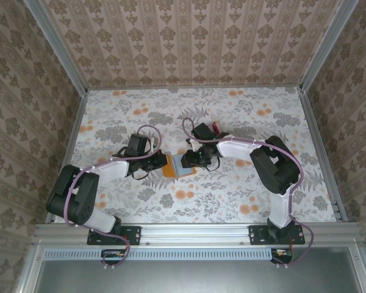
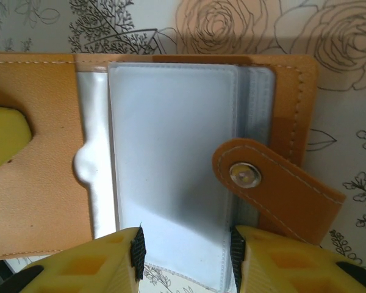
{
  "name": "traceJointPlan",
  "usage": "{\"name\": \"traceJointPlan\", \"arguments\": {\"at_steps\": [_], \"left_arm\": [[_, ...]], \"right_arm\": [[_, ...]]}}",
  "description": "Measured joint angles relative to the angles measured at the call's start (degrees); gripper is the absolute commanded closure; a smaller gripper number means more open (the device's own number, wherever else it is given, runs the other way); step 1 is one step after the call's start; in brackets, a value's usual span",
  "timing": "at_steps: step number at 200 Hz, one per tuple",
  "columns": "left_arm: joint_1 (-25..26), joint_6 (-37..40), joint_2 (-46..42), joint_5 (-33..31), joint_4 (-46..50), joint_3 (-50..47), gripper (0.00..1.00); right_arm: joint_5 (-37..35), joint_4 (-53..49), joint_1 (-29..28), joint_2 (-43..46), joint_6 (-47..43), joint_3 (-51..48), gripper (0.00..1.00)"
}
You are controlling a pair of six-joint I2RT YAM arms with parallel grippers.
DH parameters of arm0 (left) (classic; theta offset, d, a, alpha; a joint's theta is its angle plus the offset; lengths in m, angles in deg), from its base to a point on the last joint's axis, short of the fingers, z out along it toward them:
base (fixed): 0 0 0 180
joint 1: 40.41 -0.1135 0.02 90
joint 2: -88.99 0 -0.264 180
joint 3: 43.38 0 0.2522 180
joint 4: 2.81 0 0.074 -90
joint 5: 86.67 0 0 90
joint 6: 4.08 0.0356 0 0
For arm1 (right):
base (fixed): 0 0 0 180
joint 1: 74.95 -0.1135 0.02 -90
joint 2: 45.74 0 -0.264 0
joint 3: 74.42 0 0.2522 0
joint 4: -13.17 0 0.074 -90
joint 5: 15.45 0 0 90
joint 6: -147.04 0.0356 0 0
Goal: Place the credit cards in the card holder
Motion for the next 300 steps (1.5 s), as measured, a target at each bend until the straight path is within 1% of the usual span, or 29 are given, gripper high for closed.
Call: {"name": "traceJointPlan", "arguments": {"at_steps": [32, 63, 114, 145, 182, 214, 249, 300], "left_arm": [[0.0, -0.13, 0.57, 0.0, -0.26, -0.17, 1.0], [0.0, -0.15, 0.57, 0.0, -0.26, -0.33, 1.0], [0.0, -0.17, 0.57, 0.0, -0.26, -0.33, 1.0], [0.02, -0.17, 0.57, 0.0, -0.26, -0.33, 1.0], [0.07, -0.17, 0.57, 0.0, -0.31, -0.33, 1.0], [0.33, -0.2, 1.16, 0.0, -1.22, -0.33, 1.0], [0.33, -0.61, 3.19, -0.07, -3.19, -0.85, 1.0], [0.33, -0.79, 5.05, -0.85, -5.99, -2.16, 1.0]], "right_arm": [[-1.11, -0.79, -0.15, 0.11, -0.39, 0.63, 0.56], [-3.21, -2.97, -0.17, 2.47, -0.72, 0.72, 0.56], [-3.74, -3.43, -0.98, 4.13, -1.31, 2.03, 0.55], [-3.67, -3.48, -2.03, 1.92, -1.31, 3.21, 0.55], [-6.34, -4.37, -2.78, -1.68, -1.95, 4.35, 0.55], [-6.4, -4.33, -3.06, -2.01, -1.92, 4.76, 0.55], [-4.11, -2.38, -3.72, -2.93, -0.52, 4.92, 0.55], [1.6, 1.73, -4.09, -3.67, 1.79, 5.14, 0.54]]}}
